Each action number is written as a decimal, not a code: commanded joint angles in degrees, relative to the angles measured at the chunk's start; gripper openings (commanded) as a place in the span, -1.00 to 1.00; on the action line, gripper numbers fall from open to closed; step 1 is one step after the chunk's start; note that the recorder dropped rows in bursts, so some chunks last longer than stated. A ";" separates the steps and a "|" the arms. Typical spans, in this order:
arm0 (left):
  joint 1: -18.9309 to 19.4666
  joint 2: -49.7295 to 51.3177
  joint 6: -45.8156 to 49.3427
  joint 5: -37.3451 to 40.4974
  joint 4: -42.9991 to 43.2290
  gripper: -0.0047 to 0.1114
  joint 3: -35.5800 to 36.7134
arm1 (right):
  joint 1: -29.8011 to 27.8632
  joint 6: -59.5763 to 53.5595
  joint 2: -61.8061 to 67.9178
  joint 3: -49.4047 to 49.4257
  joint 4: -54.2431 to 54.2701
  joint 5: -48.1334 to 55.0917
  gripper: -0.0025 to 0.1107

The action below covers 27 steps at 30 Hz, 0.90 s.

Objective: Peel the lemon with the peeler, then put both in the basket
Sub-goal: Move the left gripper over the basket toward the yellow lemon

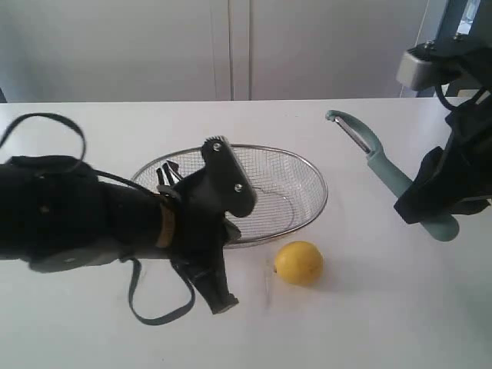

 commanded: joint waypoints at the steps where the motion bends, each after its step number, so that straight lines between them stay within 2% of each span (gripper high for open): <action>1: -2.97 5.70 -0.72 8.94 -0.75 -0.92 -6.28 | -0.68 0.31 -0.38 0.28 0.39 -0.50 -0.96; 8: -9.35 11.70 -0.10 16.05 -0.97 -0.92 -17.40 | -0.68 0.31 -0.38 0.28 0.39 -0.50 -0.96; 14: -12.11 15.68 3.21 29.28 -7.59 -0.92 -25.54 | -0.68 0.31 -0.38 0.28 0.39 -0.50 -0.96; 19: -12.27 16.42 23.08 34.48 -18.53 -0.92 -28.63 | -0.68 0.31 -0.38 0.28 0.39 -0.50 -0.96; 25: -12.27 16.42 49.63 36.00 -19.28 -0.92 -28.72 | -0.68 0.31 -0.38 0.28 0.39 -0.50 -0.96; 27: -12.27 16.42 55.43 35.99 -19.28 -0.92 -28.72 | -0.68 0.31 -0.38 0.28 0.39 -0.50 -0.96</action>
